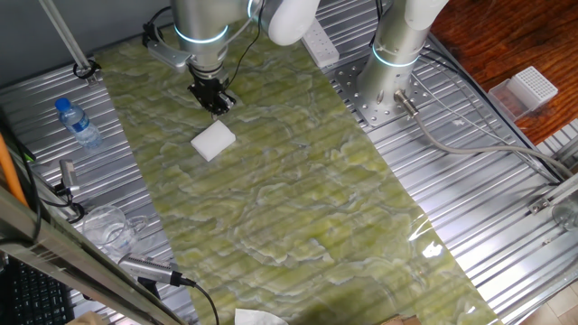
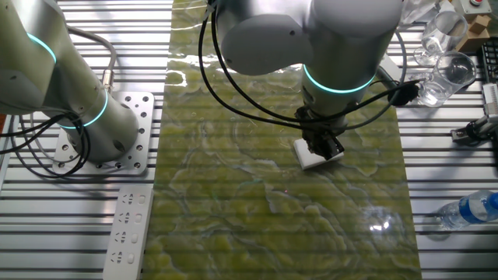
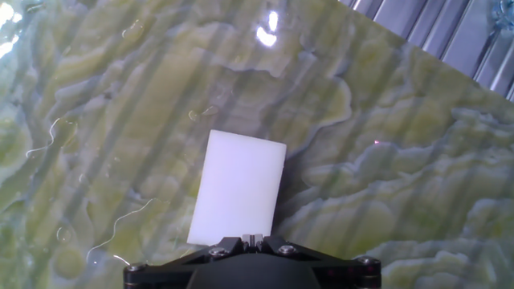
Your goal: Clean the tabletop with a sponge
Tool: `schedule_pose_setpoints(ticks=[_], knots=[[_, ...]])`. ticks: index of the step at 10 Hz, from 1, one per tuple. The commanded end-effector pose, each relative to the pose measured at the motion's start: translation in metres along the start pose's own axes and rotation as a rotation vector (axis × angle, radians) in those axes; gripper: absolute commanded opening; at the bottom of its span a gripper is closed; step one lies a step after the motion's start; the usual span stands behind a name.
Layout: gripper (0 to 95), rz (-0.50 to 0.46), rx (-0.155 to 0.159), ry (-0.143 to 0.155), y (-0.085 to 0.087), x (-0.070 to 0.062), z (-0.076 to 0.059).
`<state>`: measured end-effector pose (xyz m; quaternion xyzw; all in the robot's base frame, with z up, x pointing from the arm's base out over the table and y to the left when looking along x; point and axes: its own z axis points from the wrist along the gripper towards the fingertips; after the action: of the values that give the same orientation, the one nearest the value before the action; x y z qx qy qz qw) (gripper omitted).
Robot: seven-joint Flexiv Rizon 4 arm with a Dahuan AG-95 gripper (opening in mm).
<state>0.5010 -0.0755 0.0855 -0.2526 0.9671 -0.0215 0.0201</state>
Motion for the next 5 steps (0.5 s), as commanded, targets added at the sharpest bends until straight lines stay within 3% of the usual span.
schedule_pose_setpoints(ticks=[1,5], knots=[[0.0,0.005,-0.007,0.015,0.0001,-0.0001,0.0007],[0.0,-0.021,-0.019,0.031,0.0001,-0.0001,0.0007]])
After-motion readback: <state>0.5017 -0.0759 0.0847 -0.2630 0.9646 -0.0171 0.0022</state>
